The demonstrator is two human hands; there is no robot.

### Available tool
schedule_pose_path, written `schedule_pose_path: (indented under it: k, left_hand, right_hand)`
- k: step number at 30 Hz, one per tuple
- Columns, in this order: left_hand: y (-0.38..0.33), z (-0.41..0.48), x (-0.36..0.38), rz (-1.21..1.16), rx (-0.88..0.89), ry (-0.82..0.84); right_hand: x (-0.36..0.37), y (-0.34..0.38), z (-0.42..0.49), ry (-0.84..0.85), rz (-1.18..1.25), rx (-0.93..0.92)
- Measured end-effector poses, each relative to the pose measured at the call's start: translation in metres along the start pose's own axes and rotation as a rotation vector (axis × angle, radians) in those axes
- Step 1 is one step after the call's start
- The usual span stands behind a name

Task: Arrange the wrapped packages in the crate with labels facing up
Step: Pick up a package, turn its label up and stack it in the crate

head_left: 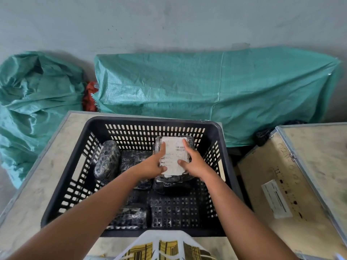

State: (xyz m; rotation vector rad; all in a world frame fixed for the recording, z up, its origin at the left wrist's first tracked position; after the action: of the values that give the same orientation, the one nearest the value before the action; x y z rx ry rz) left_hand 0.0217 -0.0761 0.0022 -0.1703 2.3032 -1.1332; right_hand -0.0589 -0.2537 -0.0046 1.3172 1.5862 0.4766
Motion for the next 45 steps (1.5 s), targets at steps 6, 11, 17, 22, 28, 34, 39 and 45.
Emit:
schedule_pose_path:
  k: [6,11,17,22,28,34,39,45]
  left_hand:
    - [0.016,-0.001,-0.002,-0.088,0.011,-0.011]
    - [0.015,-0.001,-0.002,-0.089,0.006,-0.013]
    - [0.007,-0.001,-0.003,-0.016,0.009,-0.060]
    - [-0.003,-0.019,-0.009,0.047,0.016,-0.175]
    - [0.004,-0.078,-0.066,0.071,0.136,-0.412]
    - [0.027,-0.158,-0.129,0.220,0.381,-0.763]
    - [0.073,-0.183,-0.139,0.373,0.096,-0.757]
    - [0.105,-0.188,-0.134,0.079,-0.041,-0.708]
  right_hand:
    - [0.000,-0.001,-0.001,0.013,-0.004,0.015]
    - [0.000,0.003,-0.005,0.018,0.045,0.020]
    - [0.005,0.006,-0.004,-0.055,0.107,0.017]
    - [0.012,0.018,-0.007,-0.172,-0.088,0.032]
    - [0.029,0.057,-0.041,-0.330,-0.269,-0.161]
    - [0.083,0.094,-0.045,-0.143,-0.006,-0.318]
    - [0.147,0.096,-0.016,0.019,-0.255,-0.373]
    - [0.191,0.067,0.030,0.222,-0.714,-0.249]
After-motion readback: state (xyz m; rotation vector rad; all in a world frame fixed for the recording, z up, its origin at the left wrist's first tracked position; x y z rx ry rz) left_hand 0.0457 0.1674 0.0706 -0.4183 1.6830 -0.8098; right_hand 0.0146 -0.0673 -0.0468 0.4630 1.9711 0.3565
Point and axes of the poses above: each hand's wrist, its own z-axis towards the middle knuckle, its own x-axis out of the palm, y = z × x, the point moved 3 cm from there along z, towards the middle knuckle, and after that the axes turned 1 degree about x, right-handed, at the moved point
